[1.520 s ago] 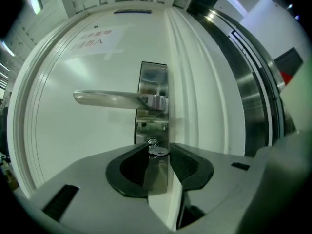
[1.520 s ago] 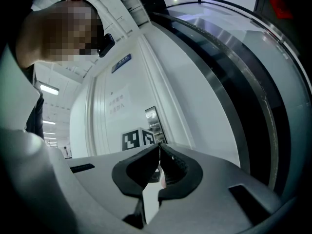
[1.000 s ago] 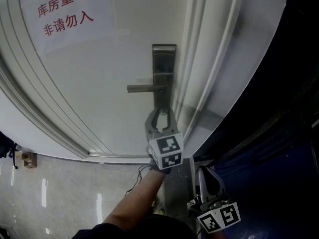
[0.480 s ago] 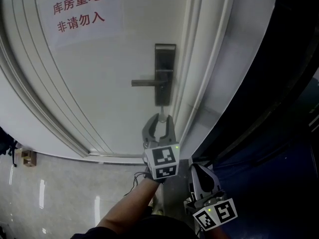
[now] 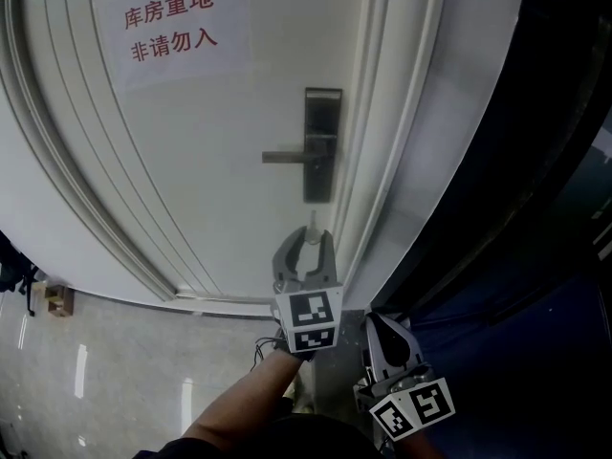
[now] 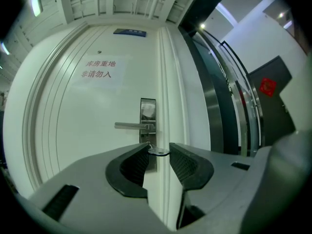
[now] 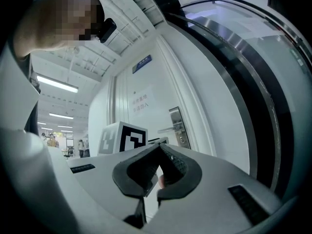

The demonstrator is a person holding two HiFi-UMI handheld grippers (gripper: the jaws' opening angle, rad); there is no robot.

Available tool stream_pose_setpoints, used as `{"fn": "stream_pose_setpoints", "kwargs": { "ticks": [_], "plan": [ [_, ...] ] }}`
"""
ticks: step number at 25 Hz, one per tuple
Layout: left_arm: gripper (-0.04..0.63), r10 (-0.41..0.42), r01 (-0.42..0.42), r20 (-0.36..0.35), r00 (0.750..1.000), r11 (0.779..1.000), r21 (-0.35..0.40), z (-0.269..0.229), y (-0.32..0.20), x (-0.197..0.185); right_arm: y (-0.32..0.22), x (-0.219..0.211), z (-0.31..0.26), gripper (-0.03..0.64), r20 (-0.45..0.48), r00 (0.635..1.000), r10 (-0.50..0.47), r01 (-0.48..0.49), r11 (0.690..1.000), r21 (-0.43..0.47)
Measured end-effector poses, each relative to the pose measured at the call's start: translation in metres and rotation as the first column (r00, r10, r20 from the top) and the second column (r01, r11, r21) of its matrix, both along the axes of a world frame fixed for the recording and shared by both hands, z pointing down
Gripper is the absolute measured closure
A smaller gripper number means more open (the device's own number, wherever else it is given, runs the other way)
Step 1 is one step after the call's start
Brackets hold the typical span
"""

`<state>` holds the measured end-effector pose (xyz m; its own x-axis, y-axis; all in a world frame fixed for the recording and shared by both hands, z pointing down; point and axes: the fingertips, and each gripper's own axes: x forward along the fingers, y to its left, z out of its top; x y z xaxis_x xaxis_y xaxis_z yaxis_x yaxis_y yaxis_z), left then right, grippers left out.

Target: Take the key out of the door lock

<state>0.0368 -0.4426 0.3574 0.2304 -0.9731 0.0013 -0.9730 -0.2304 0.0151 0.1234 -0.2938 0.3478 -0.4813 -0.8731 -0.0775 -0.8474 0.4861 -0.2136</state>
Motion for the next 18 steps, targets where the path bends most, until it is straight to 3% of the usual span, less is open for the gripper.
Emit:
{"fn": "stream_pose_setpoints", "kwargs": {
  "ticks": [18],
  "plan": [
    [0.465, 0.017, -0.017, -0.023, 1.000, 1.000, 0.000, -0.003, -0.015, 0.001, -0.011, -0.004, -0.005, 0.603, -0.006, 1.000, 0.007, -0.007, 1.000, 0.011]
  ]
}}
